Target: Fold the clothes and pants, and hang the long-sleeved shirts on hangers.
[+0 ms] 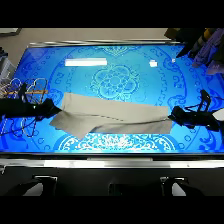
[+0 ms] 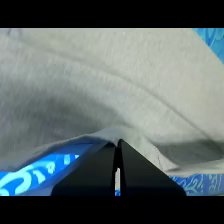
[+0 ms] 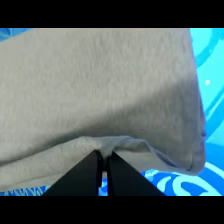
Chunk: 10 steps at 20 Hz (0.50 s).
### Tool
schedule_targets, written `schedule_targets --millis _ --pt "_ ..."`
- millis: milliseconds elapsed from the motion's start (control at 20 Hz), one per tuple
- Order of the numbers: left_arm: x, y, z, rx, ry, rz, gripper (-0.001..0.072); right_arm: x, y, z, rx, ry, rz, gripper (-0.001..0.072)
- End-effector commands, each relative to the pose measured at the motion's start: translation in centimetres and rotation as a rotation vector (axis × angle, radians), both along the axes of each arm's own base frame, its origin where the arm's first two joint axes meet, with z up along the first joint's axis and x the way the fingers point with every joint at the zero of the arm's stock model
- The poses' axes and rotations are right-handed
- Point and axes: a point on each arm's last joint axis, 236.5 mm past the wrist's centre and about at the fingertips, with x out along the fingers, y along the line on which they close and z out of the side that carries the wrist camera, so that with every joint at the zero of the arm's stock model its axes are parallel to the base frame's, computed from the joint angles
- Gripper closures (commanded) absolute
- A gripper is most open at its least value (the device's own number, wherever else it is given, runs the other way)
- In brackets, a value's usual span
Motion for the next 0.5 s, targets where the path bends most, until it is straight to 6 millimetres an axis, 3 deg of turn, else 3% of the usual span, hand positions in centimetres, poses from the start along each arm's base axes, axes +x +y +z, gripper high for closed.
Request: schedule_targets --millis 0,300,450 --pt "5.8 1.3 -0.3 0.022 -0.030 -0.003 0.0689 3.0 -1.8 -1.0 -0.056 0.002 -0.050 0.0684" --pt "11.4 1.8 -0.4 0.029 -0.061 -0.023 0.0689 4.4 -2.5 -2.7 -0.062 0.015 -0.062 0.0684" --pt "13.4 1.3 -2.1 0.028 -0.045 -0.045 0.0689 4.6 -2.7 -3.9 -0.067 0.033 -0.053 0.0684"
